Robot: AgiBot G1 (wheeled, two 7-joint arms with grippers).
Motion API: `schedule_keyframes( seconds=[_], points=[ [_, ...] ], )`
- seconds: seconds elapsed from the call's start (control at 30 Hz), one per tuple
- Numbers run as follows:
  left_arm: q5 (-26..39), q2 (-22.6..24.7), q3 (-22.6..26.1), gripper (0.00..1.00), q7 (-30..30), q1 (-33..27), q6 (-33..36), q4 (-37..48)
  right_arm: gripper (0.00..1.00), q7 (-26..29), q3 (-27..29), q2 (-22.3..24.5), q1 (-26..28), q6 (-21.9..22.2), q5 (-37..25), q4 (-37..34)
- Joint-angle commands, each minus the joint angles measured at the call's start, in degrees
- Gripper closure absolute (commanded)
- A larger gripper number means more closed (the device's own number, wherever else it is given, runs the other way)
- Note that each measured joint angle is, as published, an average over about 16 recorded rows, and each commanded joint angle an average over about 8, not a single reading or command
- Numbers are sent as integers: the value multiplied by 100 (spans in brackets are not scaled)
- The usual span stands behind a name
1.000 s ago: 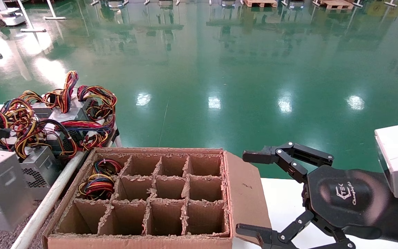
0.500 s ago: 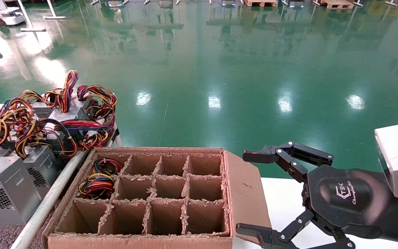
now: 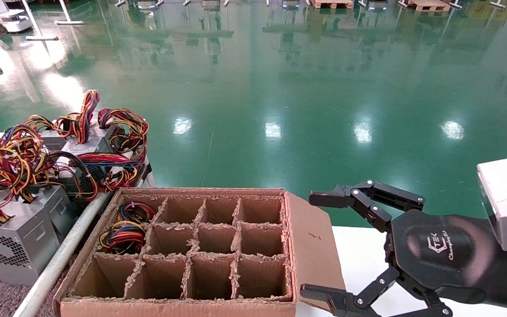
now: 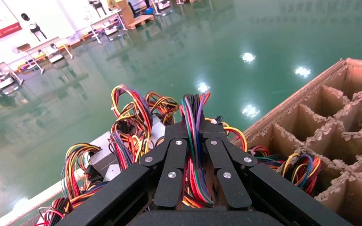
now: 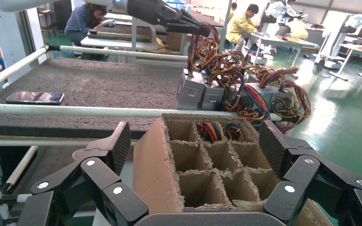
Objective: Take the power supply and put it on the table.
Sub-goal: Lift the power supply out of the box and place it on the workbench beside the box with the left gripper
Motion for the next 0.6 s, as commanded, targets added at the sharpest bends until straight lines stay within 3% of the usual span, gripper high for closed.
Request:
schedule_keyframes(
  seconds=[0.03,0.6],
  points=[
    [58,39,61,100,11,-66,-23,4,0,0,0,0,0,0,0,0],
    [477,304,486,100,184,-691,238,551,0,0,-1,0,0,0,1,0]
  ],
)
